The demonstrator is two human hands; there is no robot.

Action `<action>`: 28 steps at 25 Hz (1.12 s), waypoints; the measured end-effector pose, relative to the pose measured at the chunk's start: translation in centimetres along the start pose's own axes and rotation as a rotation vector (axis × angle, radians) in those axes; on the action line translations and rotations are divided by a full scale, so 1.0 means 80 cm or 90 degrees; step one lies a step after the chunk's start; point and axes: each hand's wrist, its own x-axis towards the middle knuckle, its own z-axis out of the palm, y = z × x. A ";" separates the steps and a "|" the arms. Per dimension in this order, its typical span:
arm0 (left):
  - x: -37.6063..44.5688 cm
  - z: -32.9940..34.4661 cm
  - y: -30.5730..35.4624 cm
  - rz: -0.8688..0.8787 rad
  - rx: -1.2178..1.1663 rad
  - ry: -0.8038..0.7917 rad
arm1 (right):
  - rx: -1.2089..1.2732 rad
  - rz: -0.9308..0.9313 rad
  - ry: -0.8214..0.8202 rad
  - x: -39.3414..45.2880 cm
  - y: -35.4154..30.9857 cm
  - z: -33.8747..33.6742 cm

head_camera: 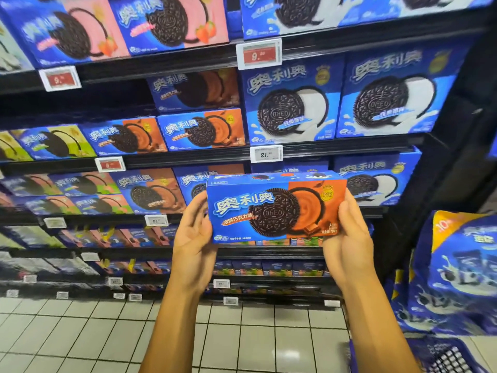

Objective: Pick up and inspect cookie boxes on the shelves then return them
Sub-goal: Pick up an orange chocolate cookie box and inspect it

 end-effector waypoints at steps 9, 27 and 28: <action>-0.004 0.088 -0.010 0.200 0.185 -0.012 | 0.125 0.189 0.091 0.013 0.024 -0.011; -0.035 0.137 -0.032 0.168 0.225 -0.125 | 0.056 0.262 0.062 -0.004 0.049 -0.047; -0.034 0.137 -0.031 0.176 0.222 -0.128 | 0.038 0.262 0.064 -0.004 0.047 -0.047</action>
